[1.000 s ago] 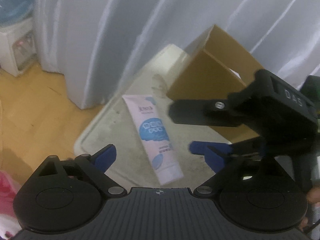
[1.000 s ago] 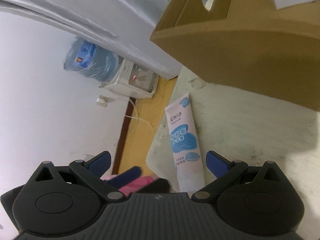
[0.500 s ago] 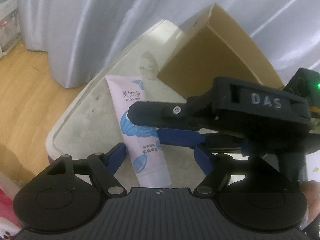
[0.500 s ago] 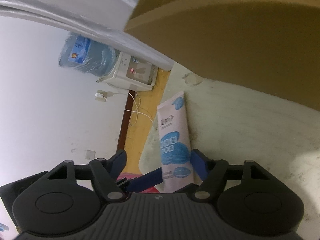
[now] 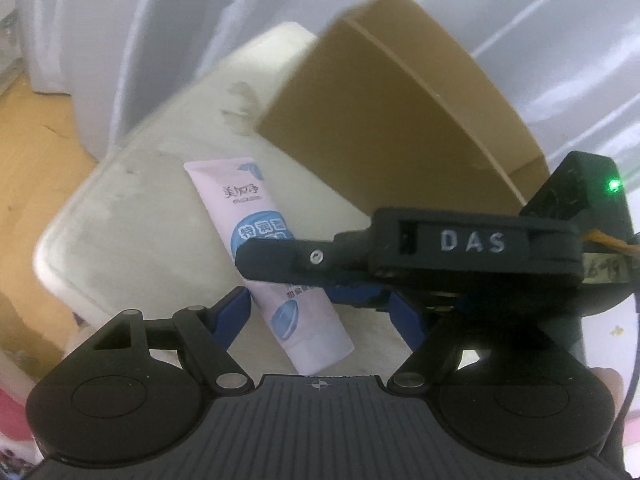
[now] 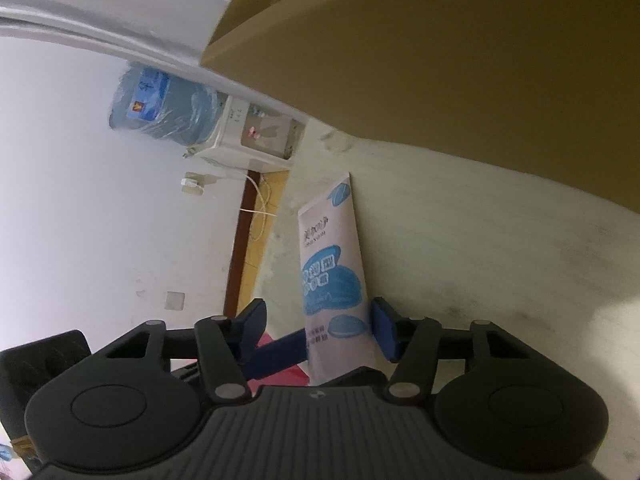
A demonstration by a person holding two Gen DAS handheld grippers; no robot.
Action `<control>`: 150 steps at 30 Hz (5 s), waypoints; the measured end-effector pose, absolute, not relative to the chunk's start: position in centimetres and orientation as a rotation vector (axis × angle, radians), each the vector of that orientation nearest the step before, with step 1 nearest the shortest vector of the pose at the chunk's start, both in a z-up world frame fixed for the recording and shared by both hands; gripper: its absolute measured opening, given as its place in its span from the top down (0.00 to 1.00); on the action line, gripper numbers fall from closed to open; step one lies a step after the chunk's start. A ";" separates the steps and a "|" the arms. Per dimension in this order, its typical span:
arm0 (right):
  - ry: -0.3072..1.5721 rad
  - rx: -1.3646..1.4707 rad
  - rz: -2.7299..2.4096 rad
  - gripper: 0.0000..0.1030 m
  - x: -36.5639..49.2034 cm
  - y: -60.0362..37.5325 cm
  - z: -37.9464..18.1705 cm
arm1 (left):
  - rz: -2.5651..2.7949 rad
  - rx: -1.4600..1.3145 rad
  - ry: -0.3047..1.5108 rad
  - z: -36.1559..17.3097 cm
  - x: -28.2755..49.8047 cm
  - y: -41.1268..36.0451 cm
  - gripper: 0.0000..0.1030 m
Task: Organize objects
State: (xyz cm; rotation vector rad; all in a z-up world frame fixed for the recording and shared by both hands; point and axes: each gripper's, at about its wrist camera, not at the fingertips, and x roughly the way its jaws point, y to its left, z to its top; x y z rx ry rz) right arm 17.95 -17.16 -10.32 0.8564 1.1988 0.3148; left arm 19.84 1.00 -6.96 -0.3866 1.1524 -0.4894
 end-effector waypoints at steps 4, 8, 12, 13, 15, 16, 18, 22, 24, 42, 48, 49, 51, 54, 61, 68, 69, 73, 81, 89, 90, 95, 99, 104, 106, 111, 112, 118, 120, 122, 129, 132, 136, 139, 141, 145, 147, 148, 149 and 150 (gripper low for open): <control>1.201 0.869 0.288 0.57 15.7 -19.4 -10.3 | -0.523 -0.368 1.153 -6.4 18.6 -1.3 0.26; 1.187 0.892 0.267 0.62 13.4 -21.7 -10.0 | -0.566 -0.352 1.159 -5.9 17.2 -3.8 0.26; 1.178 0.895 0.242 0.63 10.9 -24.0 -9.6 | -0.612 -0.355 1.167 -5.6 15.7 -6.3 0.26; 1.177 0.896 0.238 0.63 10.3 -24.5 -9.5 | -0.622 -0.350 1.168 -5.5 15.2 -7.0 0.26; 1.176 0.890 0.227 0.63 9.0 -25.6 -9.2 | -0.642 -0.351 1.169 -5.3 14.2 -8.2 0.26; 1.176 0.884 0.220 0.63 8.4 -26.1 -9.1 | -0.654 -0.355 1.169 -5.2 13.8 -8.7 0.26; 1.176 0.871 0.206 0.63 7.1 -27.1 -8.9 | -0.676 -0.364 1.168 -5.2 12.8 -9.7 0.26; 1.190 0.815 0.169 0.61 5.5 -28.2 -8.8 | -0.674 -0.370 1.161 -5.5 11.1 -10.9 0.25; 1.194 0.762 0.130 0.59 4.6 -28.5 -8.6 | -0.655 -0.359 1.163 -5.7 10.4 -11.0 0.23; 1.046 0.733 0.032 0.17 2.2 -30.3 -8.4 | -0.502 -0.276 1.123 -6.2 9.8 -12.3 0.06; 1.039 0.748 0.060 0.00 2.2 -30.2 -8.7 | -0.441 -0.288 1.088 -5.8 9.0 -12.5 0.04; 1.034 0.750 0.063 0.00 2.0 -30.4 -8.7 | -0.432 -0.287 1.082 -5.7 8.8 -12.5 0.04; 1.018 0.768 0.068 0.00 1.7 -30.6 -8.8 | -0.413 -0.276 1.062 -5.5 8.2 -12.2 0.03; 1.003 0.785 0.077 0.00 1.4 -30.7 -8.9 | -0.377 -0.256 1.034 -5.2 7.2 -11.9 0.01; 0.971 0.742 0.089 0.00 0.9 -30.2 -8.8 | -0.319 -0.202 0.979 -4.3 5.3 -11.8 0.01; 0.980 0.713 0.086 0.00 1.4 -30.1 -8.5 | -0.283 -0.180 0.908 -2.9 4.6 -11.8 0.00; 0.980 0.715 0.087 0.00 1.4 -30.1 -8.5 | -0.283 -0.180 0.894 -2.7 4.5 -11.8 0.00; 0.980 0.707 0.098 0.00 1.6 -30.2 -8.6 | -0.297 -0.210 0.862 -2.3 4.2 -11.4 0.00; 0.989 0.672 0.087 0.00 1.7 -29.8 -8.3 | -0.311 -0.240 0.811 -2.1 3.6 -10.7 0.00; 0.996 0.673 0.099 0.00 1.8 -29.9 -8.3 | -0.321 -0.203 0.818 -2.6 3.9 -10.9 0.00; 0.996 0.676 0.103 0.00 1.9 -30.0 -8.4 | -0.328 -0.206 0.820 -2.7 4.0 -10.9 0.01; 1.003 0.682 0.130 0.00 2.0 -30.3 -8.4 | -0.354 -0.215 0.835 -3.1 4.5 -10.7 0.01; 1.012 0.674 0.147 0.00 2.1 -30.4 -8.4 | -0.379 -0.239 0.838 -3.3 5.1 -10.4 0.01; 1.020 0.680 0.164 0.00 2.7 -30.6 -8.4 | -0.414 -0.269 0.860 -3.8 5.9 -10.2 0.01; 1.028 0.681 0.171 0.00 3.0 -30.7 -8.4 | -0.428 -0.271 0.883 -4.1 6.4 -10.2 0.02; 1.061 0.686 0.184 0.00 4.0 -30.9 -8.2 | -0.476 -0.311 0.922 -4.6 7.4 -9.5 0.05; 1.063 0.689 0.187 0.00 4.0 -31.0 -8.2 | -0.483 -0.309 0.926 -4.7 7.5 -9.5 0.06; 1.064 0.686 0.191 0.07 4.7 -31.0 -8.1 | -0.541 -0.358 0.976 -5.7 8.7 -9.1 0.15; 1.067 0.689 0.190 0.15 4.9 -31.0 -8.2 | -0.565 -0.363 0.995 -6.1 9.0 -9.3 0.24; 1.072 0.692 0.191 0.27 5.4 -30.8 -8.2 | -0.585 -0.368 1.012 -6.6 9.4 -9.5 0.26; 1.099 0.714 0.211 0.53 6.8 -29.9 -8.8 | -0.616 -0.388 1.053 -7.7 10.6 -10.6 0.39; 1.107 0.728 0.220 0.59 6.9 -30.0 -9.1 | -0.611 -0.391 1.075 -8.1 10.7 -10.8 0.40; 1.119 0.772 0.240 0.63 6.4 -30.3 -9.5 | -0.610 -0.407 1.094 -8.4 10.3 -10.4 0.40; 1.132 0.791 0.263 0.64 5.7 -30.2 -9.7 | -0.615 -0.392 1.103 -8.0 9.3 -10.3 0.40; 1.142 0.791 0.275 0.64 5.1 -29.9 -9.6 | -0.621 -0.367 1.103 -7.8 8.5 -10.2 0.40; 1.153 0.815 0.293 0.65 4.2 -30.0 -9.7 | -0.599 -0.361 1.105 -7.8 7.8 -9.7 0.40; 1.151 0.829 0.295 0.66 4.1 -30.3 -9.9 | -0.582 -0.384 1.115 -8.1 8.0 -9.4 0.40; 1.152 0.837 0.296 0.66 4.1 -30.4 -9.9 | -0.581 -0.395 1.116 -8.2 8.1 -9.3 0.40; 1.153 0.844 0.298 0.67 4.1 -30.5 -10.0 | -0.583 -0.403 1.119 -8.3 8.5 -9.4 0.40; 1.153 0.847 0.299 0.67 4.1 -30.5 -10.0 | -0.586 -0.408 1.120 -8.3 8.6 -9.3 0.40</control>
